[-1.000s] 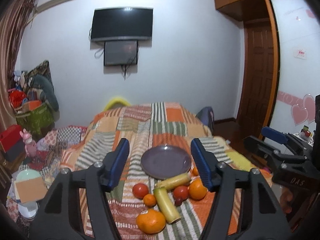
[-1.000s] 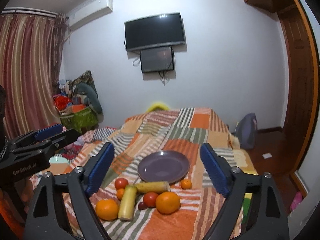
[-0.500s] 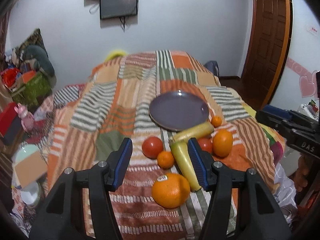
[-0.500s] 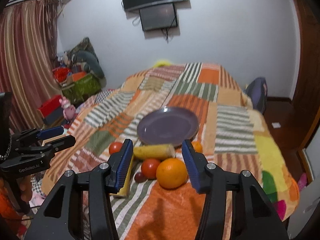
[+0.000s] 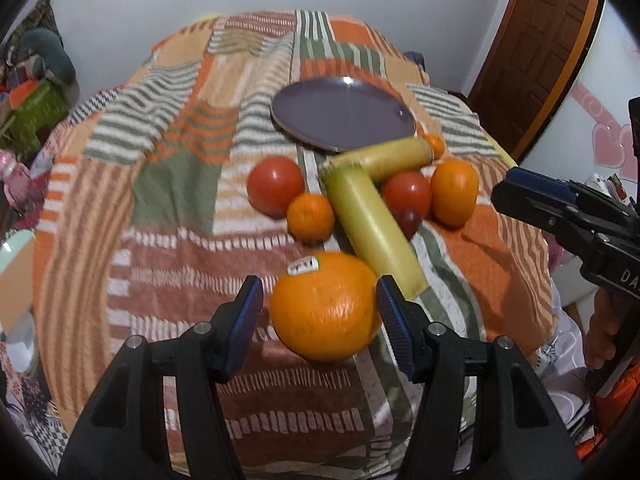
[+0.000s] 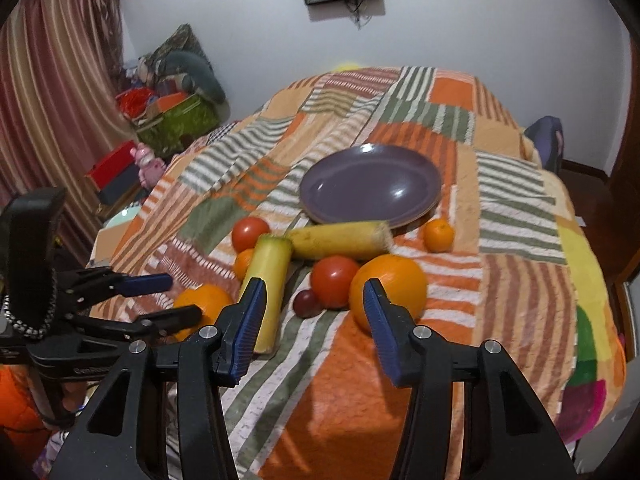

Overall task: Organize fruits
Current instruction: 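Grasp the pale yellow squash with the right gripper while the left gripper grasps a large orange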

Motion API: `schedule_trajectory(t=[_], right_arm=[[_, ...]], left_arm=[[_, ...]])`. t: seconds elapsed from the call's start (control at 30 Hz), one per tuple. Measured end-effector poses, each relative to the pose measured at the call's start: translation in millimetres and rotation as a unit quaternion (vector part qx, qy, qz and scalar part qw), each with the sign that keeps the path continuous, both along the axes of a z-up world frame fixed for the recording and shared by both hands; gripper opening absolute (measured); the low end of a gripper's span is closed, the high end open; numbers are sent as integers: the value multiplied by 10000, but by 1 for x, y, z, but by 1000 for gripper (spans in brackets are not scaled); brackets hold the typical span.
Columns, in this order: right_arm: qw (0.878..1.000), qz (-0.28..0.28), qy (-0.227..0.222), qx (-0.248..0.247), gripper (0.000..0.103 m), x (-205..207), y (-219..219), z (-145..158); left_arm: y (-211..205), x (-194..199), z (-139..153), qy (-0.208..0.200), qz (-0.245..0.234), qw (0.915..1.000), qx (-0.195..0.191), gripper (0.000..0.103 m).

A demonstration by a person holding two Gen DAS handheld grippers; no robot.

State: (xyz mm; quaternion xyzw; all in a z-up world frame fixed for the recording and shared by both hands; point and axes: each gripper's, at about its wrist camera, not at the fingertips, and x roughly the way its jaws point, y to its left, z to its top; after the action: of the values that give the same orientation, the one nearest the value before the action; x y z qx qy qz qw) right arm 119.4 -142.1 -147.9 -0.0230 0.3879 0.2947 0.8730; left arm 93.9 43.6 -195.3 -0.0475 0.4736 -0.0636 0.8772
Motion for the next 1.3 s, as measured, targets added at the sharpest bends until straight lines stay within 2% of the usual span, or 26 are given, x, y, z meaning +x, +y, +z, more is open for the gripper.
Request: schedule_trajectory(t=[0.13, 0.2, 0.33, 0.5, 0.6, 0.7, 0.8, 0.97, 1.07, 1.17, 1.3], right_arm=[[9998, 166, 121, -85, 47, 0, 10, -9], [9995, 239, 184, -131, 47, 0, 15, -13], [9983, 386, 363, -253, 47, 1, 26, -25], [9950, 658, 663, -339, 33, 3, 43, -39], [9932, 784, 751, -420, 32, 3, 52, -43], [9918, 882, 803, -455, 33, 5, 60, -46], [9913, 895, 811, -530, 37, 7, 67, -48], [9893, 847, 1006, -629, 42, 18, 75, -59], [9887, 801, 1096, -633, 42, 23, 78, -63], [9887, 804, 1007, -761, 41, 23, 82, -62], [9877, 949, 734, -1006, 40, 14, 81, -59]], left_arm=[[0, -1, -5, 50, -67, 9999, -144, 60], [-1, 0, -10, 118, -100, 9998, -142, 65], [1, 5, -19, 213, -114, 9994, -255, 69], [7, 5, -23, 155, -157, 9987, -457, 69], [14, 2, -22, 125, -110, 9981, -591, 69], [22, -1, -18, 50, 24, 9986, -519, 69], [30, -3, -15, -37, 188, 9993, -327, 69], [41, -4, -17, -39, 335, 9987, -381, 69], [38, -5, -18, -80, 342, 9990, -265, 69], [35, -6, -20, -96, 327, 9993, -183, 69], [40, -6, -20, -73, 321, 9990, -289, 69]])
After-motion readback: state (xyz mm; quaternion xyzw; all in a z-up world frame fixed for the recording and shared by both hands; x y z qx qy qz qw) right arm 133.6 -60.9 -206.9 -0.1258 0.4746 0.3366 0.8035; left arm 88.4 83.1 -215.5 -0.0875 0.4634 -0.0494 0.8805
